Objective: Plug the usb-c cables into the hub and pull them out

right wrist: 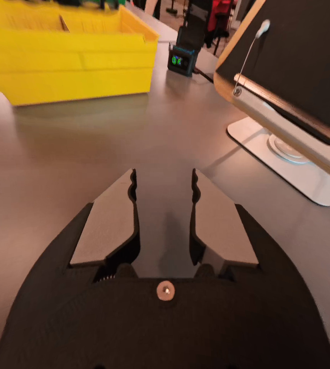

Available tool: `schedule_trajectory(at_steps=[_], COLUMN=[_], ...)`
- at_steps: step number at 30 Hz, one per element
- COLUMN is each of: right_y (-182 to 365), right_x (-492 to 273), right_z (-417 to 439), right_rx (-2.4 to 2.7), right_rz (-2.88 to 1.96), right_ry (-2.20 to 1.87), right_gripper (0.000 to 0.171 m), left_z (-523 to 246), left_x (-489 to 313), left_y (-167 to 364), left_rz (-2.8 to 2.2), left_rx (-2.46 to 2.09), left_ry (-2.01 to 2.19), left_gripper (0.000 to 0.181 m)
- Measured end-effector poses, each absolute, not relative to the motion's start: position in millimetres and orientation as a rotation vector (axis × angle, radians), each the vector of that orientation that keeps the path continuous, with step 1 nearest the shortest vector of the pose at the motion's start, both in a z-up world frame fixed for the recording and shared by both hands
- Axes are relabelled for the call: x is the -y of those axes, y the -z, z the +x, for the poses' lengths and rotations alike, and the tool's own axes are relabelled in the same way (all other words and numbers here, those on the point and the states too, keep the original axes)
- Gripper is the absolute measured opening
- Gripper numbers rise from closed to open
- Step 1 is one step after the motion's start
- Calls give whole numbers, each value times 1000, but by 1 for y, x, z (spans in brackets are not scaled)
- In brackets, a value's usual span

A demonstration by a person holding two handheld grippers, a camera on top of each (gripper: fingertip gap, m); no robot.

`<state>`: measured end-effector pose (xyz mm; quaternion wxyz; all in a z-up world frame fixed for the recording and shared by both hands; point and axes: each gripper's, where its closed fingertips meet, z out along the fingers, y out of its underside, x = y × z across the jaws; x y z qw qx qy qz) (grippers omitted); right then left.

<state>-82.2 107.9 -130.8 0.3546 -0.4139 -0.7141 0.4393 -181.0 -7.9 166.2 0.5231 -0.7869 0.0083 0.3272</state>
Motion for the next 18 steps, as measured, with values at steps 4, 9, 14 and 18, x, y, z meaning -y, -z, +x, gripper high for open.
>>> schedule_trajectory(at_steps=[4,9,14,18], right_y=[95,49,40,45], right_x=[-105,-99,-67,-56], right_z=[-71,-43,-6,6], right_rx=[1762,1660,1814,1910], right_rz=[-982,-805,-601,-538], right_ry=[-1313,-1569,-1839,-1867], right_gripper=[55,43,54,56], left_z=[-115,-63,-39,-41], left_x=[-34,-65,-82,-89], left_y=[-135,-91,-59,-41], left_rz=[-1966,-2014,-2016,-2039], left_rx=[-246,-368,-378,-364], left_ry=[-627,-413,-251,-229], left_gripper=[0,0,0,0])
